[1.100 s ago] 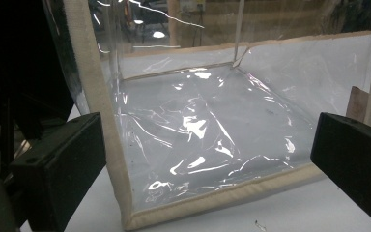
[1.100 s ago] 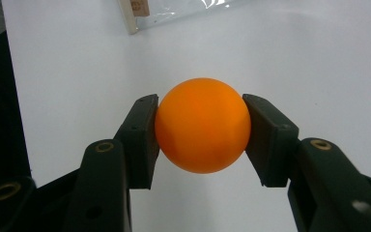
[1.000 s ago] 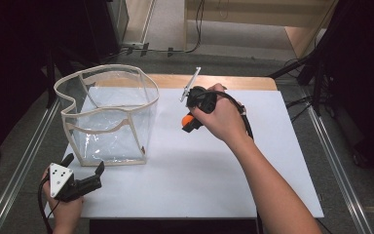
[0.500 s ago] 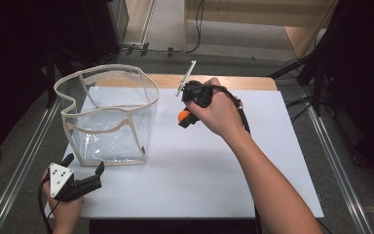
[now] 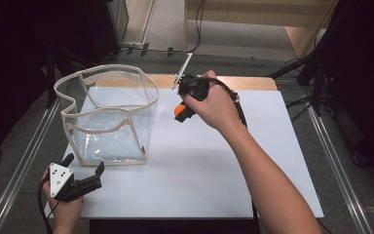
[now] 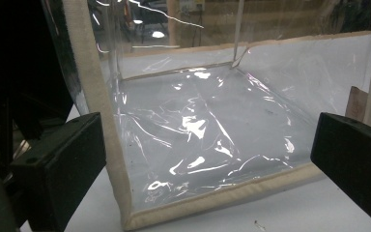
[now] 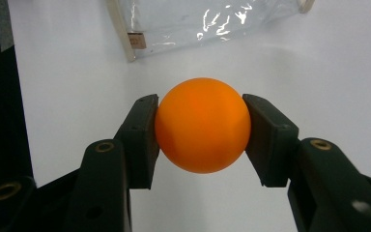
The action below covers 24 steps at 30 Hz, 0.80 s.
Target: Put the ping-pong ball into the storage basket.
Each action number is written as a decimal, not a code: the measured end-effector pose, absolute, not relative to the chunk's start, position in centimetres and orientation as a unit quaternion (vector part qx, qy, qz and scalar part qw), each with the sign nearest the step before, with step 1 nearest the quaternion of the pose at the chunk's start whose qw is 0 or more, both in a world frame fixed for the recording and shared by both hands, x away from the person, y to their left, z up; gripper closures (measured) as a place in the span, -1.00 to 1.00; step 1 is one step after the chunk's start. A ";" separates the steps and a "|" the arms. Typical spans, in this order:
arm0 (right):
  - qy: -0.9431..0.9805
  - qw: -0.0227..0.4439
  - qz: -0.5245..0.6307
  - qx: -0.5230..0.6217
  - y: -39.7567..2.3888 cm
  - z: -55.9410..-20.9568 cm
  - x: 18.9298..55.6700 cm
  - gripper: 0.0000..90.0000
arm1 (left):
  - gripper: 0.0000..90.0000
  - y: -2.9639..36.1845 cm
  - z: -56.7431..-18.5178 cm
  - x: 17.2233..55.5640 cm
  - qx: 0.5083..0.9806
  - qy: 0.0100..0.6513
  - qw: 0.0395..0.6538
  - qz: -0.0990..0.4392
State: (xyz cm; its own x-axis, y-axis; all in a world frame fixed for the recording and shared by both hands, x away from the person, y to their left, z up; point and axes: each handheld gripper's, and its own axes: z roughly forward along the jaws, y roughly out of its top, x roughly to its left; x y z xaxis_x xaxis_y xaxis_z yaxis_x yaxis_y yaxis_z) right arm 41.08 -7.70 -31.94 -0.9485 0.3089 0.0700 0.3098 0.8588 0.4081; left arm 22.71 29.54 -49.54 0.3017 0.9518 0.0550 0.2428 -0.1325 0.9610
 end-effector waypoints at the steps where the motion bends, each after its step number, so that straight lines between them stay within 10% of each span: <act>1: -0.963 0.002 -0.216 -0.160 -7.7 -31.9 41.2 0.08 | -1.00 29.5 -49.5 22.7 0.653 0.457 0.474 0.374; 24: -0.963 0.000 -0.222 -0.153 -6.6 -30.0 42.2 0.08 | -1.00 29.6 -49.5 22.7 0.652 0.457 0.475 0.373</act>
